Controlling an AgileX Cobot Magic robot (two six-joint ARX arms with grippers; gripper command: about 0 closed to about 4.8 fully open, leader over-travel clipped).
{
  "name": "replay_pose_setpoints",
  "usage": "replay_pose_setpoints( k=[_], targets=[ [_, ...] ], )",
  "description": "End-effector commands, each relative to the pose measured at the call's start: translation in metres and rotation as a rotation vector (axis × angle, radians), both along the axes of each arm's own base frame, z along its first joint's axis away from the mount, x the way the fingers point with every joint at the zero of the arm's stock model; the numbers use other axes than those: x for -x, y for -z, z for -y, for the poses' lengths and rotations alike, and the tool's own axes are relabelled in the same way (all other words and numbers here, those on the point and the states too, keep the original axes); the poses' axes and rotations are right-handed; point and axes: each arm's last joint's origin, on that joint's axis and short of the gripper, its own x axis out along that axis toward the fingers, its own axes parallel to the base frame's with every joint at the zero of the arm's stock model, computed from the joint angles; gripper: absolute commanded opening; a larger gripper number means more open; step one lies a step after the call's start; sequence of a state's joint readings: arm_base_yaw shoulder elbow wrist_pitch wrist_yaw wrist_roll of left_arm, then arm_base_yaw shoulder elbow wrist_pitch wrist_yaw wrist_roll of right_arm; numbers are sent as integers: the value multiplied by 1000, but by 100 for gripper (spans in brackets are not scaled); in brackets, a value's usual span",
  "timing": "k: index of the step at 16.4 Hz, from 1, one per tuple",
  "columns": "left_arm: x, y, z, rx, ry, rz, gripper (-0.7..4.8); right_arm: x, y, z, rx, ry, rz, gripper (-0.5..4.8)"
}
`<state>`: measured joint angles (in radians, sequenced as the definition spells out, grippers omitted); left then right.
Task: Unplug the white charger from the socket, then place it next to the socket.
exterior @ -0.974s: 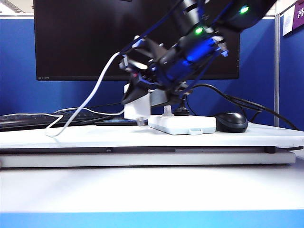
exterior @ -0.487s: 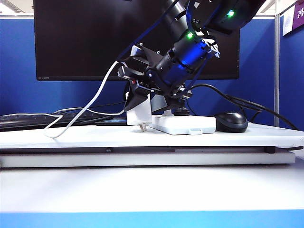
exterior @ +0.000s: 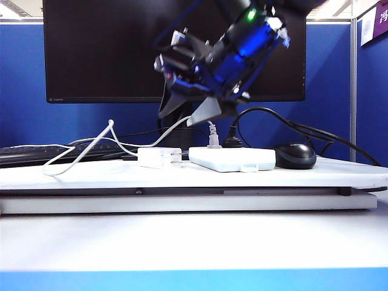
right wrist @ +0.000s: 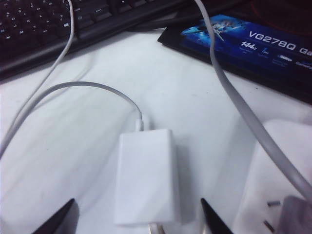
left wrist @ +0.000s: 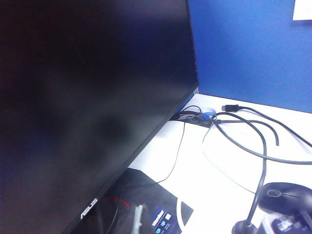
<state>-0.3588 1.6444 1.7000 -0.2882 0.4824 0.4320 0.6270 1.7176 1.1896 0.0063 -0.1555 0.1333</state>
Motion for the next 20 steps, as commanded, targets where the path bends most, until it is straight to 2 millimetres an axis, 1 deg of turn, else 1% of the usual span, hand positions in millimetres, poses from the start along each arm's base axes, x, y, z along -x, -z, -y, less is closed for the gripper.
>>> replay_pose_setpoints(
  k=[1,2,4,6,7,8,9,11,12,13,14,15,16,17,18,19,20],
  targets=[
    [7,-11,-3,15,-2,35,-5,7,-22,4,-17,-14,73,-20],
    [13,-18,-6,21,-17,54,-5,11,-36,8,-17,-5,135,-8],
    [24,-30,-10,52,-45,63,-5,19,-55,15,-50,0,180,-8],
    [44,-49,-18,135,-80,50,-5,34,-90,30,-115,20,275,-7],
    [63,-62,-25,160,-68,60,-5,56,-123,46,-171,25,373,-7],
    [72,-67,-28,162,-49,62,-5,69,-141,56,-184,38,442,-8],
    [92,-75,-35,160,-28,52,-5,90,-163,72,-209,74,529,-7],
    [128,-88,-48,152,-34,57,-5,124,-192,97,-273,108,621,-8],
    [145,-95,-55,158,-36,76,-5,141,-201,109,-279,131,660,-7],
    [167,-103,-63,171,-33,104,-5,157,-207,121,-261,143,693,-7],
    [190,-109,-72,181,-33,124,-5,173,-211,133,-242,152,707,-7],
    [214,-112,-81,183,-35,131,-5,187,-209,143,-233,154,703,-7],
    [239,-113,-91,180,-61,129,-5,199,-202,151,-228,153,701,-7],
    [282,-107,-109,142,-117,122,-5,213,-177,162,-225,153,696,-7],
    [305,-101,-118,130,-138,103,-5,219,-157,166,-214,151,682,-7],
    [322,-96,-125,121,-159,88,-5,222,-142,168,-203,148,668,-7],
    [348,-86,-136,104,-192,63,-5,227,-111,172,-189,146,645,-7]
  ],
)
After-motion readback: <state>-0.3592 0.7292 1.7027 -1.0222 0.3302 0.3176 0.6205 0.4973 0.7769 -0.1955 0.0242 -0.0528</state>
